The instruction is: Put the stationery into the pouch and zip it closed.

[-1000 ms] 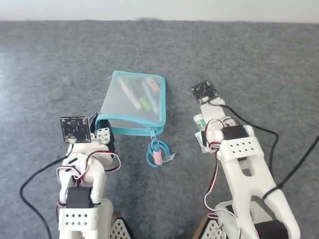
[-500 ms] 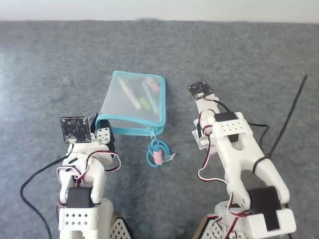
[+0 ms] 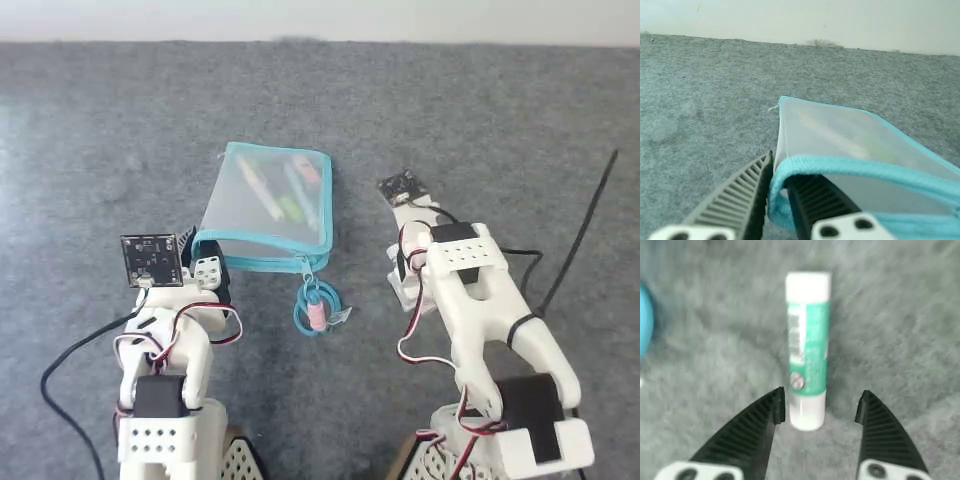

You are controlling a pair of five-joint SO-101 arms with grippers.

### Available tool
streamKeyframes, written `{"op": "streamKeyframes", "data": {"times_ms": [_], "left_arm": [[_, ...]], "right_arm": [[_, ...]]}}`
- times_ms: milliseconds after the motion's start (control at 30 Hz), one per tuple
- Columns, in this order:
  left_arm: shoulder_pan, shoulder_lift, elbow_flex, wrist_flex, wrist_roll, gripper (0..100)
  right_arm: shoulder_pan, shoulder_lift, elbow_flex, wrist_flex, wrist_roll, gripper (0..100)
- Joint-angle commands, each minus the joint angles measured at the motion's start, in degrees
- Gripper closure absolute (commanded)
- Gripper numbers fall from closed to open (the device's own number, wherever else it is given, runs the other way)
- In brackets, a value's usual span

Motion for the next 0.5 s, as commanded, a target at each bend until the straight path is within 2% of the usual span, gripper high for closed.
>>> {"op": "streamKeyframes", "data": {"times_ms": [0,233,467], "left_arm": [[0.0,-0.7,-0.7,-0.9,-0.9,99],[0.0,-0.8,-0.7,-0.8,-0.9,99],[0.0,-0.8,-0.7,-0.8,-0.9,99]], "right_arm": [[0.9,-0.3,-2.4,1.4,0.6,76.7],[0.7,0.0,2.2,-5.0,0.4,76.8],[0.5,0.1,2.3,-5.6,0.5,78.8]]}}
